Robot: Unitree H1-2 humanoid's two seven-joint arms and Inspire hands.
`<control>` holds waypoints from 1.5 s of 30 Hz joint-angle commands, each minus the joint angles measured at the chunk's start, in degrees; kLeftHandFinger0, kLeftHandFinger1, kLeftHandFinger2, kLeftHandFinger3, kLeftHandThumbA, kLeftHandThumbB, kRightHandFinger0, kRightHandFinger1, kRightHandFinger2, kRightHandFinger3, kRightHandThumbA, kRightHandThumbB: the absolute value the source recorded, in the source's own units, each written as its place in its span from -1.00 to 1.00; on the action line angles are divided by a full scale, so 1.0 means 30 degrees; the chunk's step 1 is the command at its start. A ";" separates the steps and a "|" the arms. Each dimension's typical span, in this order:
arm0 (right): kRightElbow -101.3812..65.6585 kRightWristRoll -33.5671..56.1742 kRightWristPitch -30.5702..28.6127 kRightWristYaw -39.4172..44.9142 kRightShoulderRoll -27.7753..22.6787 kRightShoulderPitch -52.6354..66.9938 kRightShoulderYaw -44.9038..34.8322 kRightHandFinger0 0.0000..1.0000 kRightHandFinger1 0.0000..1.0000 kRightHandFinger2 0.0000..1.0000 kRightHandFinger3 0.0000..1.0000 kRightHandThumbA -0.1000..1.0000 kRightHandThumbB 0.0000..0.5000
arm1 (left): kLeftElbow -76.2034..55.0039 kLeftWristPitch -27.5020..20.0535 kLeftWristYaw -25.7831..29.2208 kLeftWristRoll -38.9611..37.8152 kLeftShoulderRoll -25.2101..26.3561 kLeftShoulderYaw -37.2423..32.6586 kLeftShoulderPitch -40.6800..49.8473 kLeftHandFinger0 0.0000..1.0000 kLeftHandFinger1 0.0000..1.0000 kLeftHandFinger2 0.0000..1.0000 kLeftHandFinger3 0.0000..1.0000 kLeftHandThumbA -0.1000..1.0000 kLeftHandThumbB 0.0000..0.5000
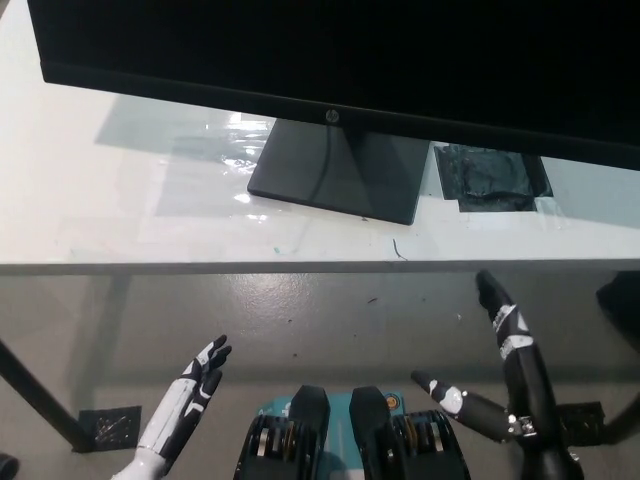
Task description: The monitor is being placed at the center of the desk and the robot uses its right hand to grab on the right side of the monitor and tilt the angle of the montior sideways.
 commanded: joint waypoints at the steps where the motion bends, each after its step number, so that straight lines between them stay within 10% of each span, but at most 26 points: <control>1: -0.4256 0.8368 0.0088 0.2918 -0.0287 -0.0688 -0.0453 1.00 1.00 1.00 1.00 1.00 0.26 | -0.0095 -0.1374 0.0355 0.0219 0.0261 -0.0052 -0.0181 1.00 1.00 1.00 1.00 1.00 0.05; 14: -0.2789 2.1902 0.7186 0.3878 0.1673 -0.4503 -0.3875 1.00 1.00 1.00 1.00 1.00 0.35 | 0.0053 -0.1374 0.0421 0.0265 0.0240 -0.0071 -0.0193 1.00 1.00 1.00 1.00 1.00 0.10; 45: 0.5637 2.3955 1.1170 0.5385 0.4244 -0.9920 -0.9689 1.00 1.00 1.00 1.00 1.00 0.35 | -0.0051 -0.1374 0.0138 0.0034 0.0203 -0.0015 -0.0012 1.00 1.00 1.00 1.00 1.00 0.11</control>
